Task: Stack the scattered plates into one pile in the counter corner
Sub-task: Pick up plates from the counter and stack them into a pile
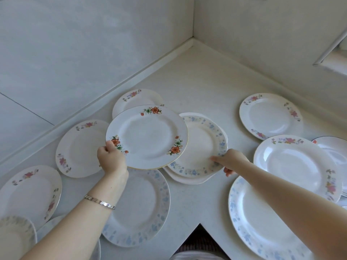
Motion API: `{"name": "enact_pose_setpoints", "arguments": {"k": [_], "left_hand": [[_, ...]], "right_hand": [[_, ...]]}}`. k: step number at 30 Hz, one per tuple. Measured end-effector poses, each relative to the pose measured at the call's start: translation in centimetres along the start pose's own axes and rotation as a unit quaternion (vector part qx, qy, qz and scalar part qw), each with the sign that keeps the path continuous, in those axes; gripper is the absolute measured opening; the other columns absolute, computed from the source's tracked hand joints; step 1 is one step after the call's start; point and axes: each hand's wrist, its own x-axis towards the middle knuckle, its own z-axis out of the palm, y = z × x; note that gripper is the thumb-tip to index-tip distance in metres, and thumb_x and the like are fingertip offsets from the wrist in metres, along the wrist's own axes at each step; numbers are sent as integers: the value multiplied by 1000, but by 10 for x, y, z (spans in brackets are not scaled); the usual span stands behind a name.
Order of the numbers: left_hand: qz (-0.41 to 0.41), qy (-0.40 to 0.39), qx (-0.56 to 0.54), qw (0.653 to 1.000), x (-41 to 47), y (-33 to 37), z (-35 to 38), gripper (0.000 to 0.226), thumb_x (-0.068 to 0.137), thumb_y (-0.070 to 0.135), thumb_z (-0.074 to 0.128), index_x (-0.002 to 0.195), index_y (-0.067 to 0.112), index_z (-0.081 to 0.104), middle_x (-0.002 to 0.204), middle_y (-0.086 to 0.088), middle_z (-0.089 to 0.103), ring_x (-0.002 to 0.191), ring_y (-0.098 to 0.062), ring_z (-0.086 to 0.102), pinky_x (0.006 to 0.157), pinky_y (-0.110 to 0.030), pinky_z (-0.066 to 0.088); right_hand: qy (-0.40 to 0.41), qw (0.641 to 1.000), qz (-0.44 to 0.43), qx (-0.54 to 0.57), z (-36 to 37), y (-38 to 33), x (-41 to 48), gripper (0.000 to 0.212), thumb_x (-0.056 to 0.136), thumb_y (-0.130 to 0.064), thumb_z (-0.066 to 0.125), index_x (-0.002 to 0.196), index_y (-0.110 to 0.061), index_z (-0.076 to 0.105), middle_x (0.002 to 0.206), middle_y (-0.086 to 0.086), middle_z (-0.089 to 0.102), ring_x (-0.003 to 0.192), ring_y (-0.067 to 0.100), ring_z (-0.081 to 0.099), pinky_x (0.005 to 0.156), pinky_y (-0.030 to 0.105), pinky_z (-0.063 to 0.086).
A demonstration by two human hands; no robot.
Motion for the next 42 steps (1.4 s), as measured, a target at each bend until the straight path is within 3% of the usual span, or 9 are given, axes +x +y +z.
{"name": "enact_pose_setpoints", "arguments": {"k": [8,14,16,18,20,24,31,35,42], "left_hand": [[7,-14,-5,1000,1,-11,5,32,97,23,34,68,9,37,72,-5,47,82,-20,45,71,-30,36],[30,-44,0,999,-1,-19,12,34,97,24,37,63,17,35,76,-8,50,76,-22,47,71,-34,40],[27,-72,-13,997,-6,-19,15,33,97,24,38,65,15,37,72,-6,50,67,-23,47,63,-31,41],[18,-111,-27,993,-15,-20,21,32,97,24,39,68,11,42,66,-2,50,62,-22,48,54,-28,40],[4,-161,-22,987,-25,-21,31,32,97,24,42,67,14,44,66,-1,53,59,-18,50,52,-26,41],[38,-270,78,959,-29,-23,55,27,97,24,41,75,9,47,75,-9,53,71,-21,51,65,-30,39],[117,-377,368,842,-14,-27,81,33,99,32,30,80,10,45,72,-2,49,65,-26,55,61,-30,41],[158,-370,455,795,-8,-31,88,43,99,36,27,109,4,54,107,-15,65,94,-35,65,78,-35,47],[219,-343,547,732,1,-28,94,45,101,33,23,116,3,54,113,-16,64,104,-34,60,77,-34,44]], "right_hand": [[69,992,-46,-95,4,3,-7,42,86,-55,47,70,-16,53,61,-1,61,49,16,60,50,23,46],[107,989,-74,-75,-1,16,-13,43,92,-51,39,75,-15,53,59,1,62,63,23,67,69,34,56],[95,988,-95,77,-7,10,-19,43,94,-47,37,80,-11,58,68,2,64,70,23,65,74,36,55],[-4,948,-96,304,-13,-3,-33,34,95,-41,39,94,-13,58,82,6,66,77,22,65,73,33,56],[-60,911,-99,396,-17,-12,-42,22,95,-31,46,100,-13,57,87,8,66,76,21,65,66,27,59],[70,956,-94,268,-20,-9,-35,17,91,-17,54,107,-11,54,94,10,63,77,26,64,68,34,56],[132,976,-86,153,-12,8,-5,18,90,-20,52,96,-7,62,80,7,65,70,29,64,69,35,54],[151,978,-89,113,-10,7,7,24,89,-19,50,90,1,62,83,16,66,73,32,61,57,27,43],[171,979,-109,26,-6,-2,17,24,90,-20,49,85,-1,62,86,7,45,61,12,40,52,23,33]]}}
